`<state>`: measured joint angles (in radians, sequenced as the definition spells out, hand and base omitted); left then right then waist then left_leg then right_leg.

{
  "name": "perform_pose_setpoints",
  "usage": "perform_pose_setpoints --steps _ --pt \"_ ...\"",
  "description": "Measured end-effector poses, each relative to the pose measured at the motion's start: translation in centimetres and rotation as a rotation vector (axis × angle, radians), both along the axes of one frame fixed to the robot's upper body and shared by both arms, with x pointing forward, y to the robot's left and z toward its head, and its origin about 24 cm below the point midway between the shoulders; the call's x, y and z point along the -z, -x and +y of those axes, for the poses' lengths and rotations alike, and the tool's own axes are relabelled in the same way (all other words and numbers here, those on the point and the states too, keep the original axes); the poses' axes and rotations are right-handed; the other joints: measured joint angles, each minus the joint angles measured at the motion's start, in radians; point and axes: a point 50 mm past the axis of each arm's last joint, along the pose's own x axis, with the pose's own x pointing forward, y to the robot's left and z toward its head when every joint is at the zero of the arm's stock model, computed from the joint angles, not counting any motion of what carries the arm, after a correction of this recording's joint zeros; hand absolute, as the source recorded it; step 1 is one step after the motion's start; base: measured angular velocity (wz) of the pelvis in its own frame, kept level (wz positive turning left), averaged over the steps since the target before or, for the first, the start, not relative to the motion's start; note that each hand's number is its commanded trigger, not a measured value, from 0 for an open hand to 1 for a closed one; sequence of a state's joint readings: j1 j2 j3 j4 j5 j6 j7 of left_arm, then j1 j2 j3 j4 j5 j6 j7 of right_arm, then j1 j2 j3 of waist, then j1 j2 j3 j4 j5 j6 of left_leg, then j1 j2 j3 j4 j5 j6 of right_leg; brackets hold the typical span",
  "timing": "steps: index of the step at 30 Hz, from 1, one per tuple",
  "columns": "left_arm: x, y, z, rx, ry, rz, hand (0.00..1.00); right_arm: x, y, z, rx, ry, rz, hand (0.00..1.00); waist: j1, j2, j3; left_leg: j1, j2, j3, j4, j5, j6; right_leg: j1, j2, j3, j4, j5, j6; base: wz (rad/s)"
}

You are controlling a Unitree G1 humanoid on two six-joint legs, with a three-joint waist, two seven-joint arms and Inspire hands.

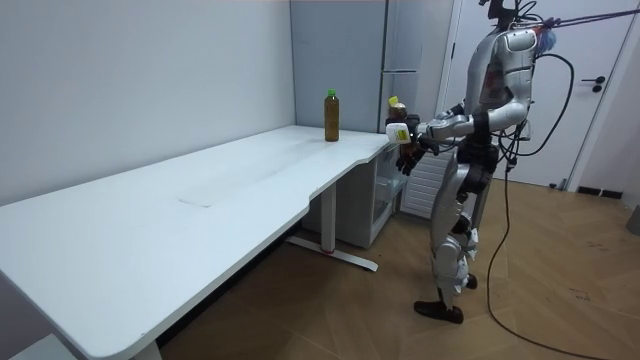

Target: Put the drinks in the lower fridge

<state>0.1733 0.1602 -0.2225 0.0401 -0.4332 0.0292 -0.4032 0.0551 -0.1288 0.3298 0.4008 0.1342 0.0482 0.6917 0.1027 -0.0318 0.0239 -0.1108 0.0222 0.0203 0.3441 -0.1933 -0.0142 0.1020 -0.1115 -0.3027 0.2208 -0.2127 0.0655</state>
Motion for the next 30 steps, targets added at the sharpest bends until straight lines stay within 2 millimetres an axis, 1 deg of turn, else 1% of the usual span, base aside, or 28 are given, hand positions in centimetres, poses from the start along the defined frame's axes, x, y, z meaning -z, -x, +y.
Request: perform_pose_setpoints --steps 3,7,11,18,26,30 --pt "0.2 0.2 -0.3 0.034 -0.058 -0.006 1.0 -0.3 -0.1 0.1 -0.001 -0.025 -0.007 0.0 -0.001 -0.002 0.0008 -0.002 -0.001 -0.002 0.002 0.0 0.0 -0.001 0.0 0.0 0.0 0.0 0.0 0.0" --pt "0.3 0.2 -0.4 0.054 -0.117 -0.015 1.0 -0.5 -0.1 0.3 -0.008 -0.037 -0.014 0.0 -0.006 -0.007 -0.0007 -0.001 -0.001 -0.002 0.003 0.0 0.0 0.001 0.0 0.001 -0.001 0.0 0.0 0.0" --pt "0.4 0.3 -0.4 0.054 -0.126 -0.014 1.0 -0.7 -0.2 0.2 0.004 -0.068 -0.01 0.0 -0.015 -0.007 -0.0008 -0.003 -0.001 -0.002 0.003 0.0 0.0 0.0 0.0 0.0 0.0 0.0 0.0 0.0" --pt "0.4 0.3 -0.5 0.061 -0.135 -0.024 1.0 -1.1 -0.4 0.3 0.0 -0.073 -0.031 0.0 -0.016 -0.006 -0.0011 -0.003 -0.001 0.001 0.002 0.0 0.0 -0.002 0.0 0.0 0.0 0.0 0.0 0.0" --pt "0.7 0.4 -0.6 0.068 -0.141 -0.018 1.0 -1.1 -0.3 0.3 -0.002 -0.073 -0.018 0.0 -0.013 0.007 -0.0074 0.001 -0.001 0.001 0.0 0.0 0.0 0.001 0.0 0.0 0.0 0.0 0.0 0.0" --pt "0.9 0.6 -0.8 0.078 -0.14 -0.014 1.0 -0.9 -0.1 0.0 -0.011 -0.078 0.002 0.0 -0.011 0.01 -0.0081 0.002 -0.001 0.001 0.0 0.001 0.0 0.001 0.0 0.0 0.0 0.0 0.0 0.0"
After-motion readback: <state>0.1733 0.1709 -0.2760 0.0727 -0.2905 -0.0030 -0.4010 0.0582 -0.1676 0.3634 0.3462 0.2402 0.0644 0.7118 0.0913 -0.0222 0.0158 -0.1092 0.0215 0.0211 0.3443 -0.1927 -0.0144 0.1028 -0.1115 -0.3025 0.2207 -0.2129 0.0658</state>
